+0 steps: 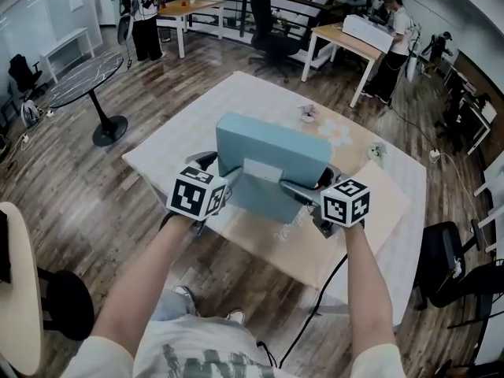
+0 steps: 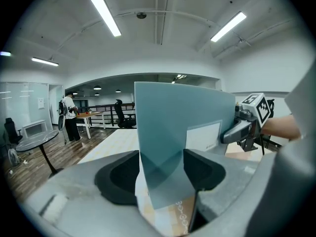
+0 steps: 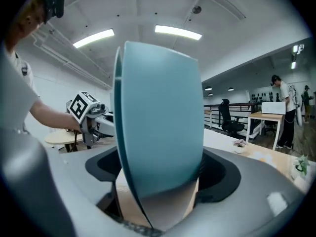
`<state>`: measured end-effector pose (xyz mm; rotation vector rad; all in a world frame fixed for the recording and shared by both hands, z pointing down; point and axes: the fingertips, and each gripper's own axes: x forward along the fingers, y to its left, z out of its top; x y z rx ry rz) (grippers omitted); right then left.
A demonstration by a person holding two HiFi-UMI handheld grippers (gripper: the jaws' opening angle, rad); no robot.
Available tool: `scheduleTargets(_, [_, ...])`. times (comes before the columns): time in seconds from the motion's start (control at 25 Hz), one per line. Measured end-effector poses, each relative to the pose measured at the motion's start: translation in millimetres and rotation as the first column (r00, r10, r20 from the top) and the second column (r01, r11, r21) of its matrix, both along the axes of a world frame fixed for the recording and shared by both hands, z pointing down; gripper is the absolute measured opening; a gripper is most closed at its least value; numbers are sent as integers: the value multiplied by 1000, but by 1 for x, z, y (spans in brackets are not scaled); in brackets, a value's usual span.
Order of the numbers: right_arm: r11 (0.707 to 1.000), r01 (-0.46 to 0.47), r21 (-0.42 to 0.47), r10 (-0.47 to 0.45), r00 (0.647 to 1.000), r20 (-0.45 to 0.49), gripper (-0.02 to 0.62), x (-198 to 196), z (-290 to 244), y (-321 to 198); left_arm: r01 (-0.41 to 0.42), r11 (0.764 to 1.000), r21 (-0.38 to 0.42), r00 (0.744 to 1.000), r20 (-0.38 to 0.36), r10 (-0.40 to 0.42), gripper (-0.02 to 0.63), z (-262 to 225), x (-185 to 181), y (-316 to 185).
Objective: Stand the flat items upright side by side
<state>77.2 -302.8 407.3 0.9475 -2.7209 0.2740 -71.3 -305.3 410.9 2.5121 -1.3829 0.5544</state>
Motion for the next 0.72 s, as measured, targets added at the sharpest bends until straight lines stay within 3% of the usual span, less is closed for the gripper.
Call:
scheduleTargets(0.16, [999,15,39,-12,997,-76,396,-2,8,-2,1,1000,7,1000,10,-1,288,5,2,-2])
scheduleTargets(0.32, [997,-11,77,16,998,-66,376,-1,6,-3,2,1000,8,1000,6,-2,288,4,2,-8])
scheduleTargets(0.52, [984,-102,147,114,991,-75,367,13,-1,-8,-15,1000,5,1000,-20,15,288,5,9,-19])
scheduleTargets(0.72, [949,-236,208,258,963,-84,360,34,-6,-16,-62,998,-7,997,-35,62,288,9,25,-31])
